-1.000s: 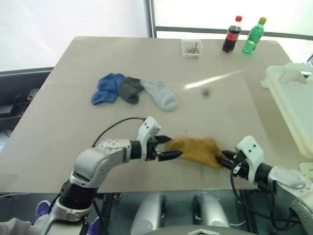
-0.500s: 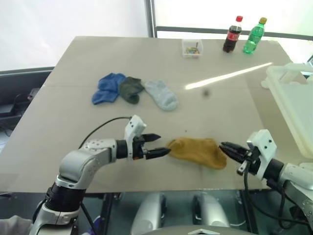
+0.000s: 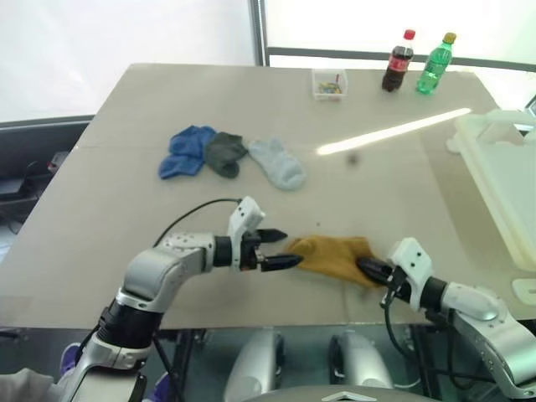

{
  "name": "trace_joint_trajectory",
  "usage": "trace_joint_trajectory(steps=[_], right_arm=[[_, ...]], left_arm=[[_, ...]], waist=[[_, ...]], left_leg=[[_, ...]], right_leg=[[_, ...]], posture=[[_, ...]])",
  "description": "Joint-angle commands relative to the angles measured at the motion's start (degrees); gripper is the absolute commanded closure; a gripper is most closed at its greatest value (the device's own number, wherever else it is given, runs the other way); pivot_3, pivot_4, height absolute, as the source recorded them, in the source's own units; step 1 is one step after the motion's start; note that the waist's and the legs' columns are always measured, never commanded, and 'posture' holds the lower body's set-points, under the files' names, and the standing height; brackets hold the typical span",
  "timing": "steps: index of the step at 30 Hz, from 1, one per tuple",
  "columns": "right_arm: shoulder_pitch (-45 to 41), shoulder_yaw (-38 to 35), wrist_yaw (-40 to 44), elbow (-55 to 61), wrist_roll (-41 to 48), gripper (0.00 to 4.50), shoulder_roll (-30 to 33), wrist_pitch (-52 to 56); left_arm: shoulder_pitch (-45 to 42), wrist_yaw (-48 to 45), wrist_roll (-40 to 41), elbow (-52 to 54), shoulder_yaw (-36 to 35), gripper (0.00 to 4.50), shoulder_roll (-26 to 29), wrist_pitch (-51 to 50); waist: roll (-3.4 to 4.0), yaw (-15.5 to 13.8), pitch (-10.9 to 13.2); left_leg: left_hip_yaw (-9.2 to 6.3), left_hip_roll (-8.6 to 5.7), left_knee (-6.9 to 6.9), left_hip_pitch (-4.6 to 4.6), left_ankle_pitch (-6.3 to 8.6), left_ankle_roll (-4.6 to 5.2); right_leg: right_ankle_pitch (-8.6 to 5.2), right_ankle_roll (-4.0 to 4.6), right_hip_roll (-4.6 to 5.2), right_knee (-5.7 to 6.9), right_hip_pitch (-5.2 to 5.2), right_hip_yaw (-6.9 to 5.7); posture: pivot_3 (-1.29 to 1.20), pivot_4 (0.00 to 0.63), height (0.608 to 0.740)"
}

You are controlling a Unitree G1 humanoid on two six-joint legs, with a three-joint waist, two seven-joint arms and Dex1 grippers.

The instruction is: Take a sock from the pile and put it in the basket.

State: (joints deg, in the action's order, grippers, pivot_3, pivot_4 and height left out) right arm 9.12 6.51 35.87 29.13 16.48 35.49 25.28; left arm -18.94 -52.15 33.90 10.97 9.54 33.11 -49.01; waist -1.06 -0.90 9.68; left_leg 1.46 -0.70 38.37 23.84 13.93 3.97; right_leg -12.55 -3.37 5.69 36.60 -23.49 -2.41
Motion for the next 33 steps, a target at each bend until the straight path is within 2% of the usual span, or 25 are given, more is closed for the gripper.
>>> trace_joint_trajectory(steps=[1, 13, 19, 27, 33], right_arm=[[0.2, 1.2, 0.0, -1.4, -1.5, 4.45, -0.2, 0.2], [0.9, 0.3, -1.6, 1.8, -1.3, 4.45, -0.7, 2.2], [0.9, -0.3, -1.8, 2.6, -0.8, 4.45, -0.8, 3.2], [0.0, -0.6, -1.7, 3.5, -0.3, 4.45, -0.9, 4.5], [-0.7, -0.4, -1.5, 3.6, -0.2, 4.45, -1.0, 5.1]], left_arm=[[-2.2, -2.2, 3.4, -1.5, 1.9, 0.0, -2.6, -4.8], [-8.0, -3.4, 13.7, -3.5, -1.0, 0.0, -6.5, -20.9], [-8.3, -4.5, 14.7, -3.2, 0.6, 0.0, -2.5, -26.5], [-8.1, -6.1, 11.1, -3.2, 2.8, 0.0, 3.3, -23.2], [-8.3, -8.4, 14.1, -2.2, 3.5, 0.0, 3.6, -26.4]], waist=[[-0.03, 0.0, 0.0], [-0.06, 0.1, 0.0], [-0.04, 0.1, 0.0], [-0.04, 0.1, 0.0], [-0.04, 0.1, 0.0]], left_leg=[[0.0, 0.0, 0.02, 0.0, 0.0, 0.0], [0.0, 0.0, 0.05, 0.02, 0.0, 0.01], [-0.01, 0.01, 0.04, 0.02, 0.0, 0.0], [-0.02, 0.03, 0.04, 0.02, 0.0, 0.0], [-0.01, 0.04, 0.04, 0.03, 0.0, -0.01]], right_leg=[[0.0, 0.0, 0.01, 0.01, 0.01, 0.0], [0.0, -0.01, -0.04, 0.1, -0.02, 0.03], [-0.01, -0.01, -0.11, 0.12, -0.02, 0.07], [-0.01, 0.01, -0.08, 0.1, -0.05, 0.08], [-0.01, 0.02, 0.16, 0.1, -0.05, 0.09]], posture=[[0.0, 0.15, 0.729], [0.0, 0.15, 0.729], [0.0, 0.15, 0.729], [0.0, 0.15, 0.729], [0.0, 0.15, 0.729]])
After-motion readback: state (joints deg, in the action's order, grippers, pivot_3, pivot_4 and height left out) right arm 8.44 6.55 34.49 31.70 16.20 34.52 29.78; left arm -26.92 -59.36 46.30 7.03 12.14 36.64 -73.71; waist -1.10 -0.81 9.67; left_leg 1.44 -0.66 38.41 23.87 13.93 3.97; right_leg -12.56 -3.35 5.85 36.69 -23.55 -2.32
